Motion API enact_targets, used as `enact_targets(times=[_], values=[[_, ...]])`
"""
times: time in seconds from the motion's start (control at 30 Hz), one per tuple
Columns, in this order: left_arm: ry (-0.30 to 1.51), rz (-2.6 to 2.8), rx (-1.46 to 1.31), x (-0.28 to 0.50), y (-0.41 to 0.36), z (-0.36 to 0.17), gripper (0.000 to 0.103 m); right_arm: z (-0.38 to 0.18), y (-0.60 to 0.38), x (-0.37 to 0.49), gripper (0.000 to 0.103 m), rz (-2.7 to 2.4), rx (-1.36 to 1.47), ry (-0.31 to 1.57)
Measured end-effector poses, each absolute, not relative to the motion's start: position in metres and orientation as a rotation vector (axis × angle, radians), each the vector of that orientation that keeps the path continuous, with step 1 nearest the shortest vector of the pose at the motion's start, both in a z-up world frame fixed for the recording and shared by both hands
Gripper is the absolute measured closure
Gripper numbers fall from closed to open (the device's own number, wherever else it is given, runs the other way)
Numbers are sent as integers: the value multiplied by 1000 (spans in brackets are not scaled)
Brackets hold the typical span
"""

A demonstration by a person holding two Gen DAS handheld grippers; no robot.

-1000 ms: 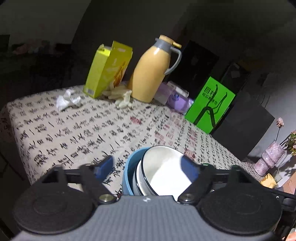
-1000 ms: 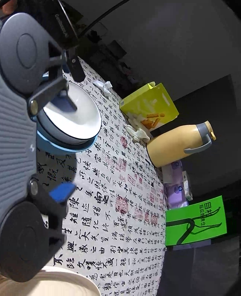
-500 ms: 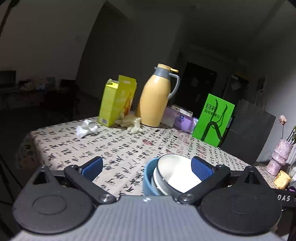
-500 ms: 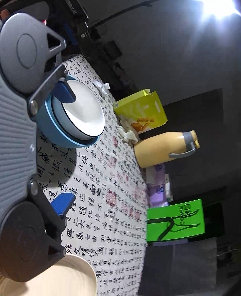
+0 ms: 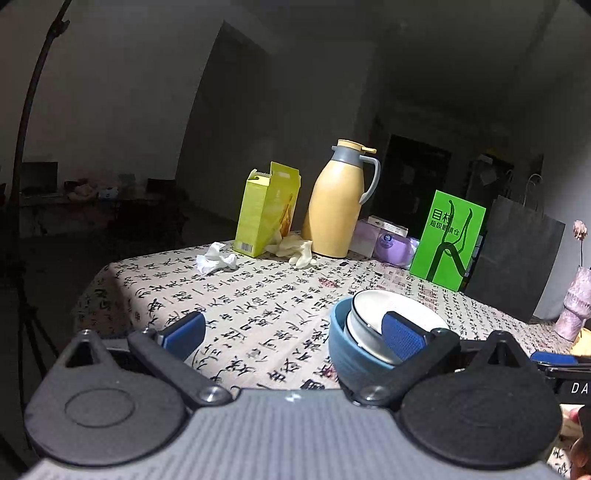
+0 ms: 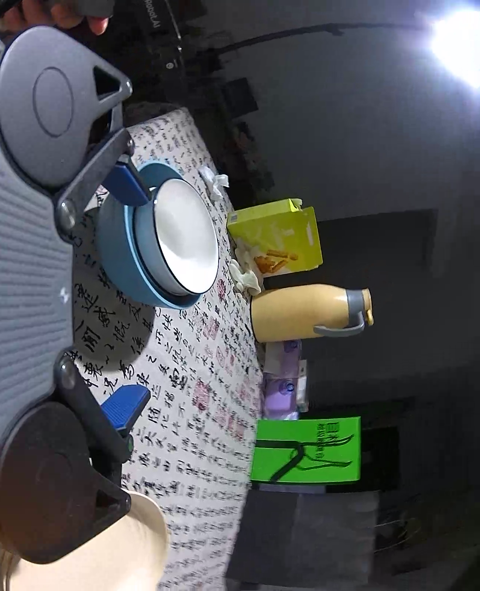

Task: Organize plates and bowls
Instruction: 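Move both open grippers to the rim of the blue bowl stack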

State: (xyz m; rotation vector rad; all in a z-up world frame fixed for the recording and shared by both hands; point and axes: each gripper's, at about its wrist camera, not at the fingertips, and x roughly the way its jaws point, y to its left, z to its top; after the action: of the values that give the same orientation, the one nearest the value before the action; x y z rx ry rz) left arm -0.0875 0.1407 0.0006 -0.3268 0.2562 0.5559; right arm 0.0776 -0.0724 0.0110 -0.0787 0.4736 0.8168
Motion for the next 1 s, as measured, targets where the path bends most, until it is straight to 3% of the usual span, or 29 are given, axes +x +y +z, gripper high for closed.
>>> enact_targets(times=[0.6, 1.0], values=[[255, 550, -323, -108, 152, -3, 0, 9, -62, 60, 0, 783, -110, 413], [281, 507, -305, -90, 162, -8, 0, 6, -51, 78, 0, 811, -104, 485]])
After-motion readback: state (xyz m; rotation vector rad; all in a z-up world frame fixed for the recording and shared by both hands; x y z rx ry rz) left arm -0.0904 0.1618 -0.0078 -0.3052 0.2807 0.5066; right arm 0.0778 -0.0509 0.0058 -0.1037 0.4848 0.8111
